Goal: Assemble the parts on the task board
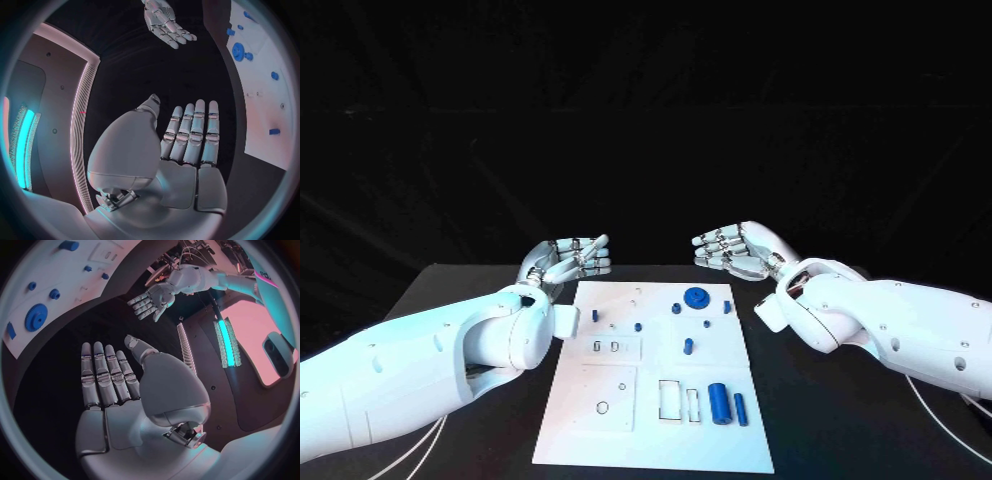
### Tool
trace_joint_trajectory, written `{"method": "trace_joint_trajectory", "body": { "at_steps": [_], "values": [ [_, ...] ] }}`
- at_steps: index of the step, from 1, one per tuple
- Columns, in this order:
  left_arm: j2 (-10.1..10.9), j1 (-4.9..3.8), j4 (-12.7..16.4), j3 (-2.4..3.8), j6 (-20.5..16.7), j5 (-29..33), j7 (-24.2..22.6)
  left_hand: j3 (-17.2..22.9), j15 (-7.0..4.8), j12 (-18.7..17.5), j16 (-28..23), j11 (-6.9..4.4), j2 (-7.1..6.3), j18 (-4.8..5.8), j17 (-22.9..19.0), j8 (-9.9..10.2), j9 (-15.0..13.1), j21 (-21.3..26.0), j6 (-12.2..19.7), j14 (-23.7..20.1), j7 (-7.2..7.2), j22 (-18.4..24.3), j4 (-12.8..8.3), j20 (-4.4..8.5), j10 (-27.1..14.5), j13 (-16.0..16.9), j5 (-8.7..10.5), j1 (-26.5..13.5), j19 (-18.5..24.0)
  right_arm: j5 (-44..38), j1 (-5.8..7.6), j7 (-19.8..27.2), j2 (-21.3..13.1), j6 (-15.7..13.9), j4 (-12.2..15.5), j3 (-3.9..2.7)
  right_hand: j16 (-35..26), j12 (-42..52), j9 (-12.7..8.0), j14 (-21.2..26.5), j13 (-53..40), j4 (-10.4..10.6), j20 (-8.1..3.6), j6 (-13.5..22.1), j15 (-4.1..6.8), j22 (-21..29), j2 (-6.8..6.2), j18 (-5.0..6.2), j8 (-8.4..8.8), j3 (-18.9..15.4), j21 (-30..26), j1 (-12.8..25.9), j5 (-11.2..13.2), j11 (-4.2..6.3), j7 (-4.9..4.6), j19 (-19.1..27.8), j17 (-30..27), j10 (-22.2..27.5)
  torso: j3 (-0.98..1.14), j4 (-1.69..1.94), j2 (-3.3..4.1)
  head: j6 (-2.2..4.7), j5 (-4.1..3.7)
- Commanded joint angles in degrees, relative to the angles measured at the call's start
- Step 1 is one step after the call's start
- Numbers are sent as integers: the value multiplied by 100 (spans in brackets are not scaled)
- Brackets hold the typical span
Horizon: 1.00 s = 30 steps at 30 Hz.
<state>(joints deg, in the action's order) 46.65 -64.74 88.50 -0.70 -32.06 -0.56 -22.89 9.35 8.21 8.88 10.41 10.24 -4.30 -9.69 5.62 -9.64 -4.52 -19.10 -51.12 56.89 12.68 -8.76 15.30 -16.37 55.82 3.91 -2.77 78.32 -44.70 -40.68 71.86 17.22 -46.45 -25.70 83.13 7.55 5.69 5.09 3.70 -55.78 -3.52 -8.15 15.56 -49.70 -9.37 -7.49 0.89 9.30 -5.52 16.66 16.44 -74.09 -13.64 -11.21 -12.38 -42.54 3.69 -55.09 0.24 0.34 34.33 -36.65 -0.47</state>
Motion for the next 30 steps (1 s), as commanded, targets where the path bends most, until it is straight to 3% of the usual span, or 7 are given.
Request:
{"method": "trace_joint_trajectory", "body": {
  "at_steps": [1,8,11,14,20,27,30],
  "values": [
    [115,-41,230,21,183,-233,-81,-52,-50,-33,30,-44,-4,-79,41,17,18,-108,-120,185,-25,-37,-22,20,163,13,-13,81,-160,-1635,77,-621,-1,313,-14,-12,195,-26,25,-1034,-22,-41,-297,-721,322,-195,-263,128,-47,229,544,76,-121,236,18,-906,82,-816,-2,39,199,27,-36],
    [393,-152,695,45,212,-167,-37,-109,-80,-74,5,-70,-16,-87,75,43,33,-195,-213,293,-47,-67,-50,53,280,11,-12,139,-272,-3183,225,-1402,0,514,82,-38,412,4,70,-1864,-66,-2,-592,-1128,615,-456,-466,130,-131,200,1063,138,-303,494,236,-1459,257,-1464,-16,79,439,48,-84],
    [473,-199,835,48,219,-104,-21,-123,-75,-92,-17,-67,-21,-86,74,57,39,-205,-211,282,-45,-69,-52,57,280,7,-12,143,-282,-3765,283,-1643,23,612,123,-44,464,-42,70,-2080,-69,112,-657,-1165,672,-520,-654,127,-109,72,1183,321,-661,550,281,-1593,345,-1563,-29,97,535,65,-88],
    [520,-232,933,50,232,-74,-14,-140,-70,-112,-40,-64,-27,-85,74,74,45,-214,-208,272,-43,-71,-52,62,278,4,-11,144,-291,-4279,334,-1813,69,653,151,-46,500,-110,64,-2250,-68,155,-707,-1152,723,-573,-763,123,-68,-9,1283,332,-747,559,318,-1730,433,-1565,-33,114,622,83,-123],
    [497,-254,997,51,267,-73,-10,-165,-59,-153,-83,-52,-31,-83,73,104,54,-224,-206,253,-29,-72,-59,68,272,-2,-11,157,-295,-5190,393,-2235,172,736,213,-49,892,-151,60,-3007,-81,124,-923,-1157,919,-840,-879,123,-1,-98,1760,99,-701,641,414,-2265,830,-1446,-54,147,768,107,-185],
    [479,-258,1067,51,283,-78,6,-170,-56,-162,-94,-49,-29,-82,72,110,56,-226,-205,246,-26,-72,-58,69,271,-3,-11,159,-295,-5595,419,-2573,310,894,213,-50,1894,-68,73,-3048,-161,232,-1038,-1181,994,-1327,-898,112,62,-235,2401,-9,-689,702,477,-2408,1694,-1281,-66,155,875,120,-195],
    [467,-259,1107,51,271,-78,24,-180,-50,-176,-111,-44,-24,-81,71,121,58,-229,-204,237,-19,-73,-54,71,268,-4,-11,156,-295,-5651,421,-2634,367,968,179,-50,2302,-70,80,-3060,-183,286,-1043,-1212,1012,-2181,-899,2,68,-237,3093,-18,-721,699,484,-2663,1995,-1241,-77,174,903,128,-199]
  ]
}}
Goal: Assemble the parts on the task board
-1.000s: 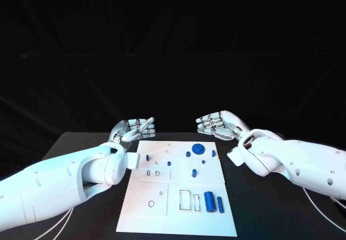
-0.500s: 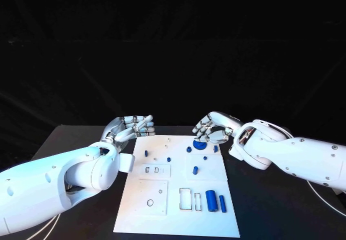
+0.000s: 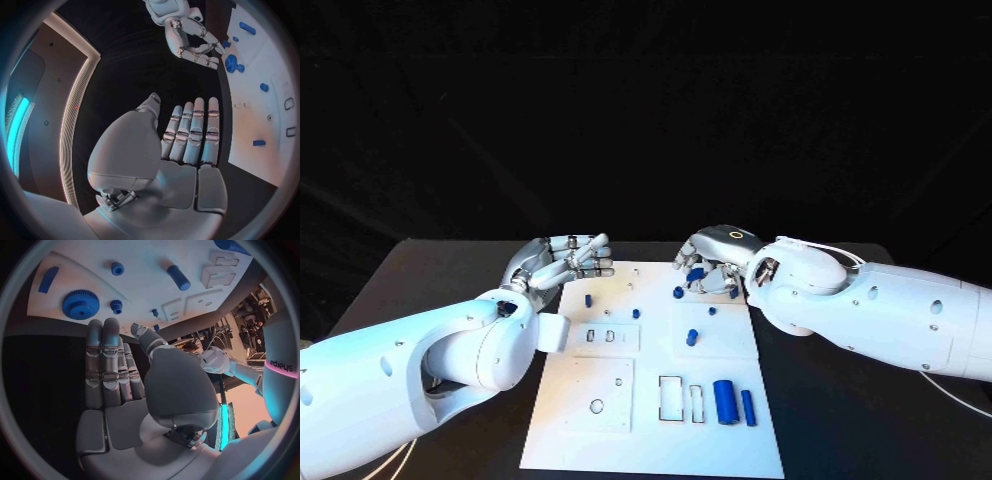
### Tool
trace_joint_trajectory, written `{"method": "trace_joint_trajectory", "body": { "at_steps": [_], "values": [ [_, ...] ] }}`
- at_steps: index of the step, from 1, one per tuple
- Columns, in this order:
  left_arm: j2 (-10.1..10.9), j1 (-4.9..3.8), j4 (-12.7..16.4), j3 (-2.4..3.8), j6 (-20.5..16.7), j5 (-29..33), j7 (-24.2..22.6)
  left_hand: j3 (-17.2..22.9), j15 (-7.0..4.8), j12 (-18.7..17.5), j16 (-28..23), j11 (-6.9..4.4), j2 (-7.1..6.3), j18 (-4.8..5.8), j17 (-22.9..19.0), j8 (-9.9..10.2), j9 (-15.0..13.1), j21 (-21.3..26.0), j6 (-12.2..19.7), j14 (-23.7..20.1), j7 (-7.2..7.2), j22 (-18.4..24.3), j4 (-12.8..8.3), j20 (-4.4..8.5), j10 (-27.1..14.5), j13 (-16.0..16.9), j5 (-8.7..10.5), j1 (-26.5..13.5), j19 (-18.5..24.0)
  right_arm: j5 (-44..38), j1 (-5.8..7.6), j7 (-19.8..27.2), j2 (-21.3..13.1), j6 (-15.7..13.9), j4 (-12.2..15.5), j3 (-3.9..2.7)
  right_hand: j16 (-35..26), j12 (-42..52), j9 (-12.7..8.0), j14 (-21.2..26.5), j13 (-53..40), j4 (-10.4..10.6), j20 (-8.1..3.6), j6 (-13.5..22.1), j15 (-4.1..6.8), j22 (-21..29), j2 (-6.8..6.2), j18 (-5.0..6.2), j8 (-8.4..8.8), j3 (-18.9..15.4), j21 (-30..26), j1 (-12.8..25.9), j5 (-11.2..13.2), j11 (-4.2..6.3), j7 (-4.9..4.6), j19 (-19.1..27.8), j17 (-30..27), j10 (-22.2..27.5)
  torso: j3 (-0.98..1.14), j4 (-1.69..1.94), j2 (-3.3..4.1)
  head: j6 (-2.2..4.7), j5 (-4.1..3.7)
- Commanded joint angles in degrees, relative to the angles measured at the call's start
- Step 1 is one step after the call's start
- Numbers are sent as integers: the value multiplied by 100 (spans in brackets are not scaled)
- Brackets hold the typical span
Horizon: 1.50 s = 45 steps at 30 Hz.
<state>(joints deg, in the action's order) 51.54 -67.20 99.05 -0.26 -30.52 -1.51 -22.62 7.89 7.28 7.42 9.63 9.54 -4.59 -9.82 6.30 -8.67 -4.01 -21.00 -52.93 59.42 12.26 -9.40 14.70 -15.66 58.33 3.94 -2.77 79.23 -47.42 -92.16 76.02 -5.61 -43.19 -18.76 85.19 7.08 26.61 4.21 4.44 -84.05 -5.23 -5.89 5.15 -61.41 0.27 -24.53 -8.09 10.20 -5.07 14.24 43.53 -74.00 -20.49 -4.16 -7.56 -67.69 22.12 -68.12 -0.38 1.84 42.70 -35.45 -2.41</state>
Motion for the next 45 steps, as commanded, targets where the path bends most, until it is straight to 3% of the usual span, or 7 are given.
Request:
{"method": "trace_joint_trajectory", "body": {
  "at_steps": [1,4,9,13,30,38,45],
  "values": [
    [-26,-13,68,7,116,16,1,-33,43,-31,-33,27,5,-68,3,24,7,-40,-23,-16,23,-9,6,0,17,-7,-11,65,-23,-518,6,-370,57,303,-38,-2,446,24,7,-208,-25,91,-8,-48,43,-882,-5,-135,31,4,711,-30,-41,-6,-4,-259,316,74,-19,33,77,0,-1],
    [-31,-13,98,7,110,16,9,-41,46,-41,-44,31,6,-68,3,33,9,-42,-21,-21,30,-9,9,1,15,-8,-11,62,-23,-544,6,-412,91,373,-66,-2,826,8,8,-203,-35,140,0,-55,45,-1625,-15,-237,44,0,1282,-32,-56,-20,-3,-461,605,142,-22,50,103,11,-4],
    [-23,-13,121,7,95,16,21,-41,46,-41,-44,31,6,-68,3,33,9,-42,-21,-21,30,-9,9,1,15,-8,-11,62,-23,-589,1,-468,158,479,-130,-1,2166,21,10,-192,-69,242,17,-64,31,-2788,-20,-385,67,-6,2171,-69,-80,-26,-6,-748,1873,218,-39,75,132,-31,11],
    [-1,-13,138,7,87,16,25,-44,48,-47,-50,34,8,-67,2,38,10,-43,-19,-23,33,-9,9,1,13,-8,-11,62,-23,-613,-3,-493,180,535,-154,0,2778,34,15,-161,-89,299,27,-85,24,-3360,-27,-456,70,19,2590,-99,-83,-33,-11,-872,2449,224,-48,95,142,-27,-10],
    [32,-13,179,8,96,15,67,-56,57,-75,-74,45,15,-66,3,61,15,-48,-9,-31,46,-9,8,3,1,-11,-12,69,-22,-626,-21,-501,242,734,-238,4,3839,69,32,-198,-109,399,47,-189,13,-4365,-18,-598,51,176,3292,-167,-73,-36,-37,-1166,3466,124,-41,115,211,58,-18],
    [34,-14,174,8,107,15,92,-71,66,-117,-103,59,23,-65,6,96,19,-55,11,-31,61,-8,-1,4,-22,-14,-12,89,-19,-611,-24,-483,275,783,-314,8,4024,50,40,-193,-95,428,54,-238,6,-4514,-13,-619,44,253,3395,-178,-57,-42,-45,-1201,3636,115,-46,133,232,47,-30],
    [47,-14,180,8,107,15,98,-74,68,-124,-108,62,25,-65,6,101,20,-55,14,-32,64,-8,-1,4,-26,-14,-12,89,-17,-597,-28,-470,278,843,-324,12,4179,49,47,-200,-89,446,58,-282,4,-4659,-4,-641,35,314,3491,-194,-46,-38,-42,-1249,3786,83,-45,126,248,43,-20]
  ]
}}
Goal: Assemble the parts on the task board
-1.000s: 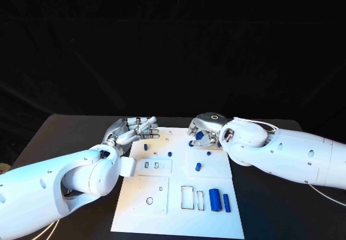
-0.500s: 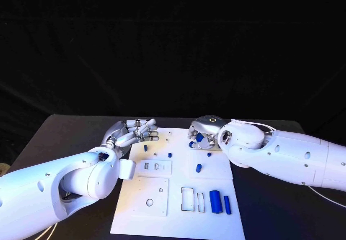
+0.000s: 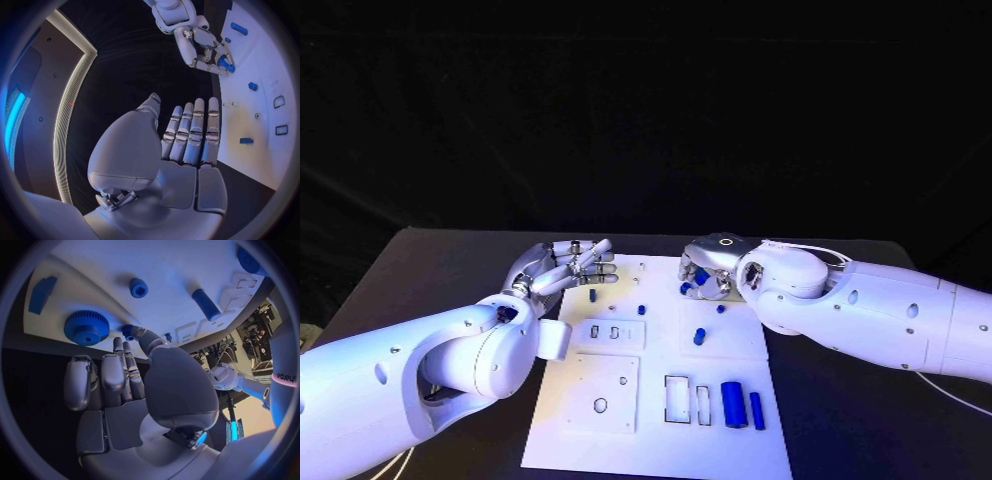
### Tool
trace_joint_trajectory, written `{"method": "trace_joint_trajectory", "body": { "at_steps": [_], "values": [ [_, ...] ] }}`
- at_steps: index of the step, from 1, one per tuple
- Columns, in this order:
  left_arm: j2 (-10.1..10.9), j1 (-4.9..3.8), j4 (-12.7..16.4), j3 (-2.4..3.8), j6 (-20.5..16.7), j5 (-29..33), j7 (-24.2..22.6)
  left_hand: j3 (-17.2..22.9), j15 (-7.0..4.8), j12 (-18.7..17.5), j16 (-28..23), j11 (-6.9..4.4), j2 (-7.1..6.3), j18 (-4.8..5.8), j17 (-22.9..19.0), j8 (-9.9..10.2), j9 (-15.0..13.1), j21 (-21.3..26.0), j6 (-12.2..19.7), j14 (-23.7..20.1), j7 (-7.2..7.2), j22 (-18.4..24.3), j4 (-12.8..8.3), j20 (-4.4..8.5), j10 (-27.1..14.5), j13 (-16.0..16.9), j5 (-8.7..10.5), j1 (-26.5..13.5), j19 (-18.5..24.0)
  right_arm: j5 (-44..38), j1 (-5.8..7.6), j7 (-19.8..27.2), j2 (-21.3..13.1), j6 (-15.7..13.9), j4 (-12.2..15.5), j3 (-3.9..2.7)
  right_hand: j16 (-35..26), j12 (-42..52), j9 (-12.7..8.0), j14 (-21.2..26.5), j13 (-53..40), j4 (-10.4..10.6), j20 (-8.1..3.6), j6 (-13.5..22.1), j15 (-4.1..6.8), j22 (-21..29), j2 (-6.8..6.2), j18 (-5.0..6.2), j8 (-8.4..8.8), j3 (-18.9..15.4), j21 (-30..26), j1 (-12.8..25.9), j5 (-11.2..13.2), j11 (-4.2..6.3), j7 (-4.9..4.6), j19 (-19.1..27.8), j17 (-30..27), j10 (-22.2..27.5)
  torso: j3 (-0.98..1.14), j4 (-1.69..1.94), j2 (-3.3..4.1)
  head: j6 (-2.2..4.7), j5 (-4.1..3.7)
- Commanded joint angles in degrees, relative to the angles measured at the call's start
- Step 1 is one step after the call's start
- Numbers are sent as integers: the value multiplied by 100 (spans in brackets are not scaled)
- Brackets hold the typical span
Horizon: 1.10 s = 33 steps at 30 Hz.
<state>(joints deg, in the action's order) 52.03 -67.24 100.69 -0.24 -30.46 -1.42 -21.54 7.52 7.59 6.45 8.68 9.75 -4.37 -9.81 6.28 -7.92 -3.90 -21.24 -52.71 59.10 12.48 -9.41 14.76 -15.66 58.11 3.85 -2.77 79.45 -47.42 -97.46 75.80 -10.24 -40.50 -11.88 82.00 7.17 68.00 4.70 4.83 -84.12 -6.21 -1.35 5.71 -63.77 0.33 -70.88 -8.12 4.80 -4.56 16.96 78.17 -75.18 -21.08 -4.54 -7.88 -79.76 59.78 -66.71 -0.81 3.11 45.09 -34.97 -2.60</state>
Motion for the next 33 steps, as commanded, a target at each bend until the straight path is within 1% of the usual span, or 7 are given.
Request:
{"method": "trace_joint_trajectory", "body": {
  "at_steps": [1,8,12,19,24,29,33],
  "values": [
    [-1,-11,18,6,99,7,-10,-37,37,-27,-13,40,2,-66,8,26,10,-31,-8,1,42,-7,-6,4,-4,-5,-12,67,-17,-61,-7,-1,10,154,-6,3,28,-2,8,-189,10,-7,2,-46,-3,-8,-5,-97,-14,44,18,-74,14,0,-12,-31,0,-55,-3,1,11,-2,-1],
    [5,-11,37,7,86,7,-15,-50,45,-60,-36,50,7,-65,10,53,12,-35,9,-4,52,-6,-7,4,-26,-7,-11,74,-12,-28,-13,27,21,150,-18,4,112,-6,11,-187,16,14,5,-64,-3,-79,19,-107,-14,93,64,-82,37,0,-9,-50,82,-72,1,9,23,-1,5],
    [8,-11,41,8,84,7,-13,-50,45,-60,-36,50,7,-65,10,53,12,-35,9,-4,52,-6,-7,4,-26,-7,-11,74,-12,-8,-17,54,26,101,-18,5,198,2,16,-191,18,36,5,-90,1,-162,43,-119,-18,144,118,-88,67,9,-4,-79,165,-115,-3,9,31,3,2],
    [15,-11,37,9,84,7,-6,-52,46,-66,-41,53,10,-65,10,58,12,-36,12,-5,54,-5,-8,4,-31,-7,-11,77,-12,20,-19,60,24,-81,-8,5,379,42,51,-210,11,88,-14,-226,34,-373,125,-154,-74,256,252,-109,161,61,53,-168,350,-262,-2,18,38,-2,6],
    [22,-11,25,10,82,7,3,-52,46,-66,-41,53,10,-65,10,58,12,-36,12,-5,54,-5,-8,4,-31,-7,-11,77,-12,8,-19,7,8,-488,39,4,520,89,116,-222,-9,99,-55,-383,86,-586,252,-192,-153,428,387,-208,356,127,119,-268,490,-429,-1,20,42,-3,5],
    [23,-11,0,10,89,7,9,-57,50,-79,-50,57,13,-65,11,68,13,-37,18,-8,60,-5,-7,4,-39,-8,-11,77,-10,1,-19,-41,-13,-824,139,-1,564,105,150,-222,-23,107,-73,-433,102,-678,256,-210,-185,474,444,-216,391,149,139,-311,530,-496,-6,21,38,10,7],
    [26,-11,-46,10,99,10,12,-65,56,-92,-68,62,18,-61,10,79,12,-34,21,-19,64,-2,-4,0,-43,-6,-11,77,2,15,-11,-93,39,-1124,145,-8,593,87,159,-223,-21,106,-79,-411,103,-710,234,-216,-175,500,464,-222,413,147,130,-324,558,-482,-3,9,26,26,22]
  ]
}}
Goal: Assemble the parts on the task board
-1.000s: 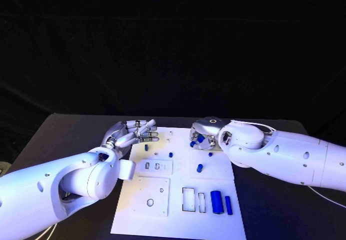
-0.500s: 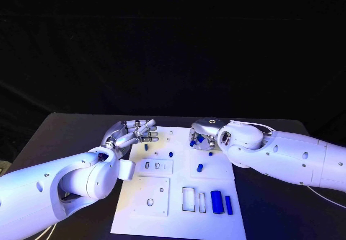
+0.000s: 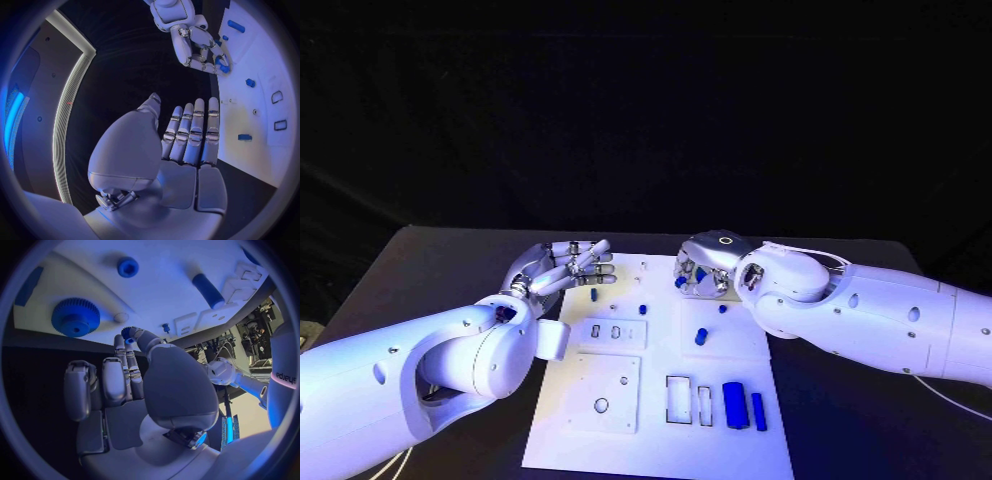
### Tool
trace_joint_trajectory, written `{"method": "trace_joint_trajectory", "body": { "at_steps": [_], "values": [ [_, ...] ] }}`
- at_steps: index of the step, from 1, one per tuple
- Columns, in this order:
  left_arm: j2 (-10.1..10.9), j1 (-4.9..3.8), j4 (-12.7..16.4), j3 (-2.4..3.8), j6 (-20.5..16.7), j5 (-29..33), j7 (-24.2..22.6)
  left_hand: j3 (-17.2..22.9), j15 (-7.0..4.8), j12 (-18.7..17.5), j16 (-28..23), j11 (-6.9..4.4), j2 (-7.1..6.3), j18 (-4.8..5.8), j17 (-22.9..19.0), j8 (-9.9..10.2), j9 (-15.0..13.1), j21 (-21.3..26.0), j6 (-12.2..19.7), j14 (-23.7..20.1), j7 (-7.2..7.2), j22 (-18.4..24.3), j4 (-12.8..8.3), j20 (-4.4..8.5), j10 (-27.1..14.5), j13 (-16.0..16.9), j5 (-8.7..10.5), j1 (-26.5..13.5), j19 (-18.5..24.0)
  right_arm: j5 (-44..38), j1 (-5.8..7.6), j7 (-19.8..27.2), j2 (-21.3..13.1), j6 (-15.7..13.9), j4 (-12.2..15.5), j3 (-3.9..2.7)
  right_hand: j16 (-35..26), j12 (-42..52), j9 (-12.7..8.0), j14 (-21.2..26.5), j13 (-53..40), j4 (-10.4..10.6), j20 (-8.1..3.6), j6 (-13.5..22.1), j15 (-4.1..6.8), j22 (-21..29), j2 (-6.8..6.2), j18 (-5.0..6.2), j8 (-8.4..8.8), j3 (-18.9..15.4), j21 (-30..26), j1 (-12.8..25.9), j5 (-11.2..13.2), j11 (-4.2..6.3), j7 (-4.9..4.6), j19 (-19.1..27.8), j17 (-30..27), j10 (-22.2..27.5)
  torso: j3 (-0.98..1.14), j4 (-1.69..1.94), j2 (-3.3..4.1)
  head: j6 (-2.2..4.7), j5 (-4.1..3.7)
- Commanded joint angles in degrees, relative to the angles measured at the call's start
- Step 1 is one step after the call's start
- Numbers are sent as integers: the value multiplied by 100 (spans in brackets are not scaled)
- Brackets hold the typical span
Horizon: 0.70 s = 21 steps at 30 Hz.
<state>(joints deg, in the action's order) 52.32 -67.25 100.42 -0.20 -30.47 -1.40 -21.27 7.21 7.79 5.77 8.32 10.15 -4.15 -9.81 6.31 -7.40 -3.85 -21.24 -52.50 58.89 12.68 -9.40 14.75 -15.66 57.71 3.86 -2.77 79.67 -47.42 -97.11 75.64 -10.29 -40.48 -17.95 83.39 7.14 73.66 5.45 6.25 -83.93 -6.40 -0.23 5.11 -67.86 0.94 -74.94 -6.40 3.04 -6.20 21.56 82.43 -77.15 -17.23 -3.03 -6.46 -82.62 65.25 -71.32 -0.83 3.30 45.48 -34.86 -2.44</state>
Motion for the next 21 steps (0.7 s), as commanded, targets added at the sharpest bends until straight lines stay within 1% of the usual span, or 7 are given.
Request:
{"method": "trace_joint_trajectory", "body": {
  "at_steps": [1,4,6,10,13,19,21],
  "values": [
    [-1,-10,-27,6,101,9,-15,-35,37,-26,-35,22,-4,-61,6,29,6,-33,0,0,44,-3,-4,0,-2,-7,-11,55,5,-15,9,-104,67,-577,-14,-7,27,10,17,-242,-2,-5,-20,0,41,-307,61,-40,-11,42,39,-24,29,-5,-12,-40,11,-20,-3,-11,-17,20,1],
    [4,-10,-45,6,104,12,-17,-38,39,-30,-42,24,-3,-60,6,32,6,-31,-1,-5,45,-1,-4,-2,-2,-7,-11,55,11,-5,21,-148,183,-724,-123,-11,39,0,24,-241,0,1,-20,6,38,-323,54,-43,-9,57,49,-22,48,-10,-16,-46,20,-11,-8,-8,-28,53,-7],
    [6,-10,-49,6,106,13,-17,-42,41,-34,-50,25,-2,-58,6,36,5,-29,0,-11,47,1,-4,-4,-2,-6,-11,57,18,0,26,-172,264,-791,-214,-13,50,-8,31,-239,-1,7,-20,11,35,-337,46,-46,-8,72,58,-20,80,-12,-20,-50,28,-9,-15,0,-33,58,-11],
    [10,-10,-52,6,109,17,-19,-46,43,-39,-56,26,-3,-56,5,40,5,-26,0,-14,49,2,-4,-6,-2,-5,-11,58,25,11,34,-199,465,-876,-436,-16,65,-14,36,-240,-1,10,-19,17,34,-361,38,-51,-5,82,73,-19,104,-16,-23,-62,44,-6,-13,-3,-21,84,-5],
    [12,-10,-49,6,114,18,-18,-46,43,-39,-56,26,-3,-56,5,40,5,-26,0,-14,49,2,-4,-6,-2,-5,-11,58,25,37,38,-197,602,-881,-575,-18,77,-22,39,-241,0,14,-18,27,31,-375,31,-53,0,91,81,-17,118,-20,-28,-67,56,1,-16,1,-16,99,-7],
    [10,-10,-43,6,119,19,-14,-46,43,-39,-56,26,-3,-56,5,40,5,-26,0,-14,49,2,-4,-6,-2,-5,-11,58,25,74,40,-196,845,-782,-822,-18,89,-34,44,-240,1,24,-15,42,26,-380,19,-54,8,104,84,-8,137,-27,-35,-66,64,12,-12,15,-5,107,3],
    [9,-10,-42,6,121,19,-13,-46,43,-39,-56,26,-3,-56,5,40,5,-26,0,-14,49,2,-4,-6,-2,-5,-11,58,25,79,38,-195,924,-742,-898,-18,89,-34,44,-240,1,24,-15,42,26,-380,19,-54,8,104,84,-8,137,-27,-35,-66,64,12,-17,24,-1,104,-1]
  ]
}}
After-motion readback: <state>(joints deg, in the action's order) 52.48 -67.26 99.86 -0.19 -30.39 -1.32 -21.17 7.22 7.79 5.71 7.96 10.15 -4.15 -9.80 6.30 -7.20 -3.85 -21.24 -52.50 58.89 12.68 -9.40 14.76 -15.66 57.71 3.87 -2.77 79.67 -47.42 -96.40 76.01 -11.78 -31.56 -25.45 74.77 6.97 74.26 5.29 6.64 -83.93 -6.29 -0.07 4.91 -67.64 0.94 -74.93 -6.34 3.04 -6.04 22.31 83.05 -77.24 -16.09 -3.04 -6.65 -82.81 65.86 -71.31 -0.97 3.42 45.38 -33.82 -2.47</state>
